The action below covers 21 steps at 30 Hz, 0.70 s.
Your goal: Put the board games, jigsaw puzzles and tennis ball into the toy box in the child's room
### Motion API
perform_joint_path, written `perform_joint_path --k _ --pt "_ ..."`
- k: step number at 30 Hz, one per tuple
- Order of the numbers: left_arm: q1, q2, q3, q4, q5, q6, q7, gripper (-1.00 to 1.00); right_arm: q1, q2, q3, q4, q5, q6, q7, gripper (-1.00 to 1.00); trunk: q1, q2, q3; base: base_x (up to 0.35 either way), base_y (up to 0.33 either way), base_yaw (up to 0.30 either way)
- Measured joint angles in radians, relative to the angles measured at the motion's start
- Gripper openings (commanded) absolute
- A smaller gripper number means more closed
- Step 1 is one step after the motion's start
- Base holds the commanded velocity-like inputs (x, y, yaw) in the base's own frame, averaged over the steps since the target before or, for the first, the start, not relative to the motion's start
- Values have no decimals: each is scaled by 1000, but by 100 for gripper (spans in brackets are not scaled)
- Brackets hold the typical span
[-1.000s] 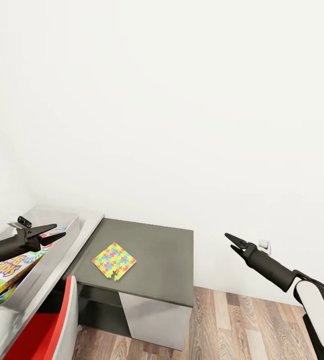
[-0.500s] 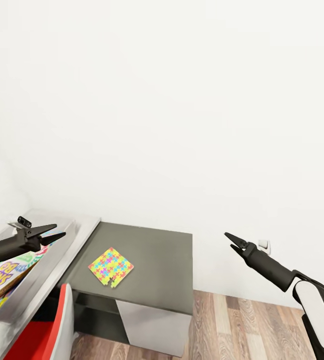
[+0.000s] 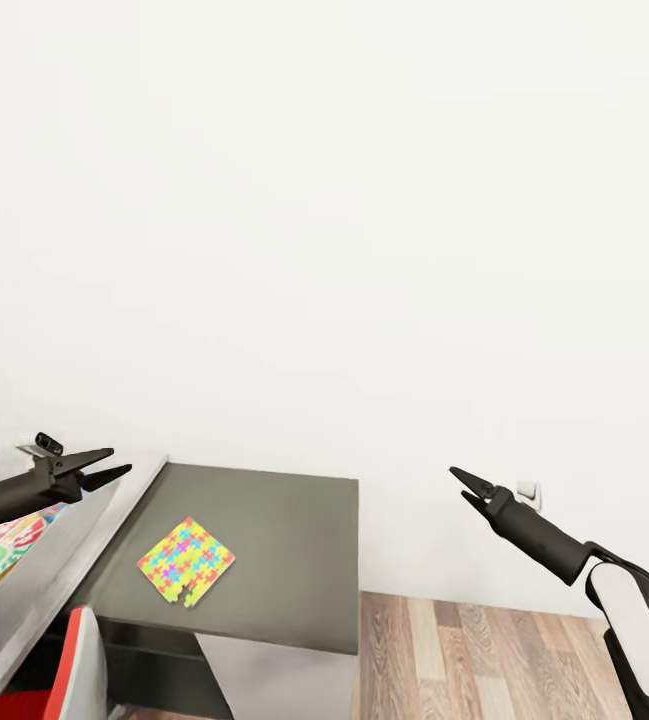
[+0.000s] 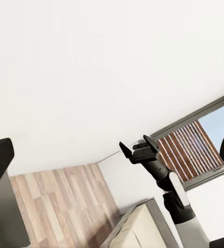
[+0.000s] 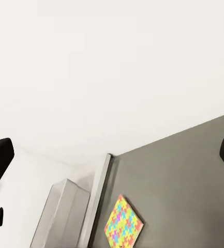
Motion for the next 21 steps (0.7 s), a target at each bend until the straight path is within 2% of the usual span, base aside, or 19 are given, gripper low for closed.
perform_joint_path --k 13,21 --pt "0 0 1 -1 0 0 0 100 0 0 -1 11 -1 0 0 100 0 0 18 24 -18 -198" --pt "0 -1 0 -1 -1 0 0 100 0 0 -1 12 0 0 -1 100 0 0 29 0 75 -204"
